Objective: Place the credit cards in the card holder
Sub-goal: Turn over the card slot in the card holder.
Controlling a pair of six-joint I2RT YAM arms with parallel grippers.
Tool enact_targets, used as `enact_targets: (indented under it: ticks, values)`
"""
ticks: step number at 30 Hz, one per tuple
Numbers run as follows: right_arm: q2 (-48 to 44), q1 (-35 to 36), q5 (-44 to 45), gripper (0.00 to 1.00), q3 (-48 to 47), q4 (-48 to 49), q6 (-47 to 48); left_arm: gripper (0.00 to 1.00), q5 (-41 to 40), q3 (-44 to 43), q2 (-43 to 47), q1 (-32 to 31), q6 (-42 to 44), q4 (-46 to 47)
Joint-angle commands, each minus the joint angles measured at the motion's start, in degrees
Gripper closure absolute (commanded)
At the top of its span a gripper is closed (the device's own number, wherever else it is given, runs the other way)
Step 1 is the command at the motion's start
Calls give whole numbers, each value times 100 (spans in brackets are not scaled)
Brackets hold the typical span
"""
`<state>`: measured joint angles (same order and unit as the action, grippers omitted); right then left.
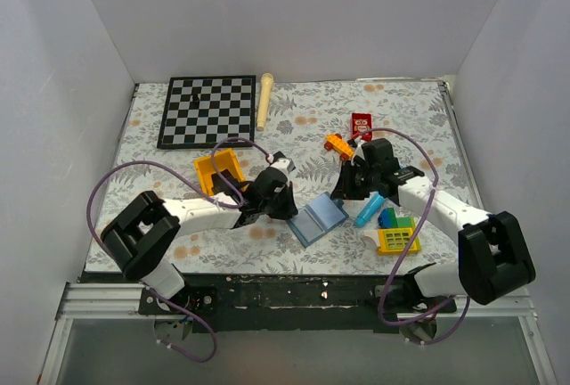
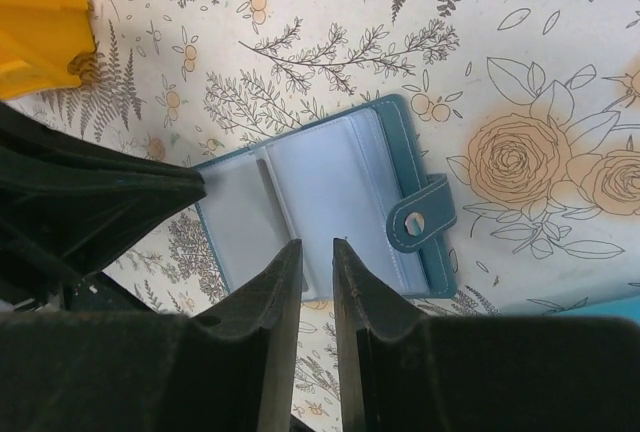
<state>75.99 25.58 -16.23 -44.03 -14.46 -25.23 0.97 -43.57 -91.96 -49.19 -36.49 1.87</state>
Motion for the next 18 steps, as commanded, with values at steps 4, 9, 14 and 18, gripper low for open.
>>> enact_targets:
  ticks: [4,9,14,18]
  values:
    - [285,-10,-153,72,-562,180,71,94,-440,-415,978,76,142,-520]
    - [785,-1,-223,72,-1133,93,132,89,-458,-477,909,558,-129,-775]
    - [1707,69,-223,69,-2301,-320,335,83,-510,-415,1083,902,-122,-951]
    - [2612,218,-170,51,-3425,-619,414,70,-730,-529,1557,964,1,-1293]
